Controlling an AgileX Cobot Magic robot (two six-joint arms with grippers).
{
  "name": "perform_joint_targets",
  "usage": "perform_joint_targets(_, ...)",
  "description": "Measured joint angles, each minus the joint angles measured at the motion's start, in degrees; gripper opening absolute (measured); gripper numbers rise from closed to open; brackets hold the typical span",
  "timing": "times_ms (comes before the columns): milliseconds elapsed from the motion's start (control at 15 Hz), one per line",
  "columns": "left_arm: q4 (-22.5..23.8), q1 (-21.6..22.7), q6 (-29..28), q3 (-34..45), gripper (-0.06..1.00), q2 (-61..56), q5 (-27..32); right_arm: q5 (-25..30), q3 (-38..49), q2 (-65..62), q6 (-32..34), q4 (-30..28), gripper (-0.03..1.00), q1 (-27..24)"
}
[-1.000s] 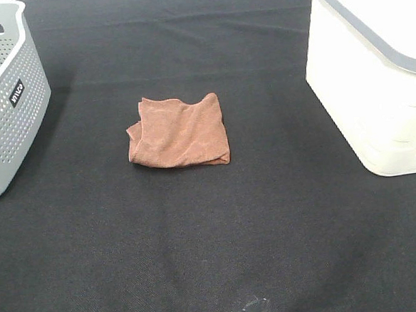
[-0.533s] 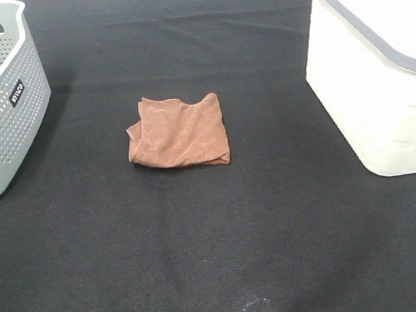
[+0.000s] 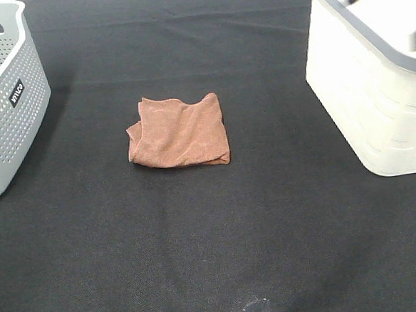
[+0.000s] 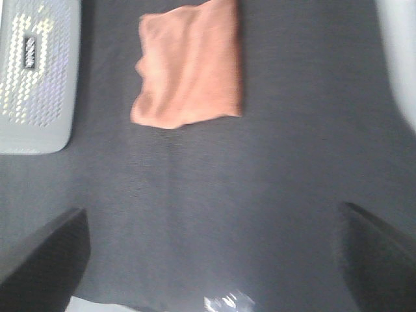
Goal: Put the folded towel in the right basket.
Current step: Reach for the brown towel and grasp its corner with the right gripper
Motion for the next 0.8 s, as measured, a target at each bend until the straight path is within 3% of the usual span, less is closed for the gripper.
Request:
perform_joint_targets(133,0.00,0.00,0.00,0.00,0.99,0.00,0.00,-7.22,-1.55,9.05,2.52,0.06,0.97,10.08)
perform_joint_targets(200,0.00,0.00,0.00,0.00,0.99,0.00,0.00,-7.68,-3.44,12.55,3.84,0.06,0.97,12.49)
perform_joint_targets(467,0.00,0.00,0.00,0.00,0.99,0.00,0.00,-7.73,-10.71,21.43,4.64,0.17,0.97,15.30)
perform_joint_targets(800,0.00,0.00,0.00,0.00,0.99,0.00,0.00,-7.51,-18.74,29.62,6.13,0.11,0.97,15.30)
